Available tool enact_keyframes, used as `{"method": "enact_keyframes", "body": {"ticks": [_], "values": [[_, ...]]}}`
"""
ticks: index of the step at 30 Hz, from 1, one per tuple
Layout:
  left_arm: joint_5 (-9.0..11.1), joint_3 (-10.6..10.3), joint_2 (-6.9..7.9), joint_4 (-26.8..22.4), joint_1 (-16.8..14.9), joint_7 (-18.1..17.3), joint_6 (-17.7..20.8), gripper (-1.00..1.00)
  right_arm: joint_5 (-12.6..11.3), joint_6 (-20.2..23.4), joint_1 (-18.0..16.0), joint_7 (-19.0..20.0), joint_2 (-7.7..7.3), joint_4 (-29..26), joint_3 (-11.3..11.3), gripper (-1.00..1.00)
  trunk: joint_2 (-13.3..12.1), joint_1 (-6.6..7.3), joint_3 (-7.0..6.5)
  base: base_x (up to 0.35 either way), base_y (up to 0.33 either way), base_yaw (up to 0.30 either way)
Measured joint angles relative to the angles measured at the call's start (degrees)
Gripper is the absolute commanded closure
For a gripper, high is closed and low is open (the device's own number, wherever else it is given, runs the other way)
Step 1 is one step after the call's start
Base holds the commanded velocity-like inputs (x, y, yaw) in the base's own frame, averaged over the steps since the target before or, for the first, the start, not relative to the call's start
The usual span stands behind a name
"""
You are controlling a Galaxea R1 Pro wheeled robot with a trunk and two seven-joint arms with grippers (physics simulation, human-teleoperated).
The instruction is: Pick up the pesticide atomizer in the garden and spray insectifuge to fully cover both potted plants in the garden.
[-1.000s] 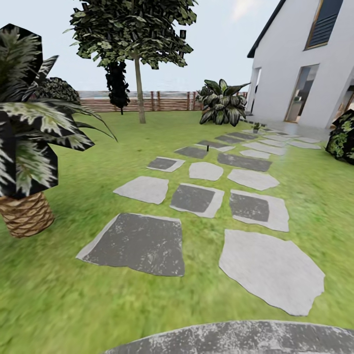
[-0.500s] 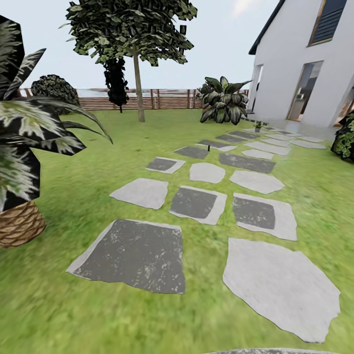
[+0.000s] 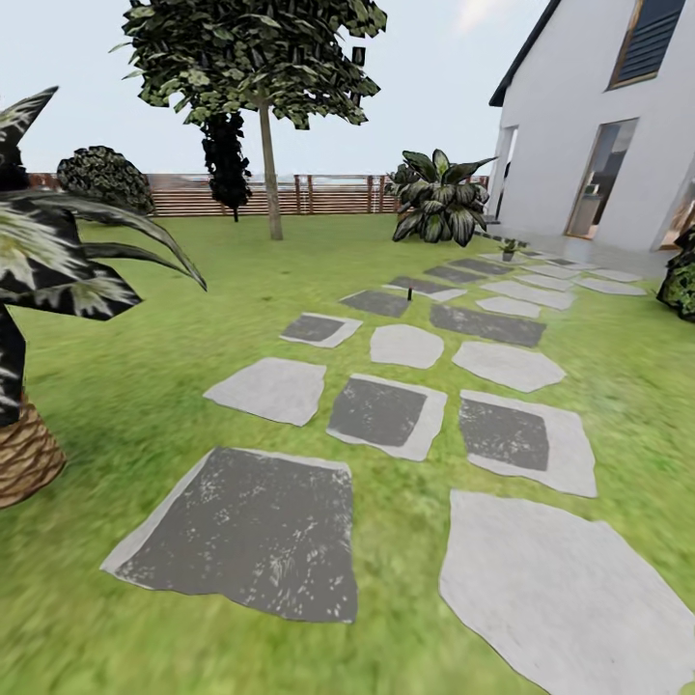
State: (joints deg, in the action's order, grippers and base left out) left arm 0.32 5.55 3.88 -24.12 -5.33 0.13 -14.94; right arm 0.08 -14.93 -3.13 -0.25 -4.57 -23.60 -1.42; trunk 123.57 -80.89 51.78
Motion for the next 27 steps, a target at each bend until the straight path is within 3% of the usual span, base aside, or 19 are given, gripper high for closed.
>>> {"method": "enact_keyframes", "body": {"ticks": [27], "values": [[0.08, 0.01, 0.00, -0.01, 0.00, -0.05, 0.00, -1.00, 0.04, 0.00, 0.00, -0.04, -0.01, 0.01, 0.00, -1.00, 0.00, 0.00, 0.00, 0.338, -0.070, 0.000]]}}
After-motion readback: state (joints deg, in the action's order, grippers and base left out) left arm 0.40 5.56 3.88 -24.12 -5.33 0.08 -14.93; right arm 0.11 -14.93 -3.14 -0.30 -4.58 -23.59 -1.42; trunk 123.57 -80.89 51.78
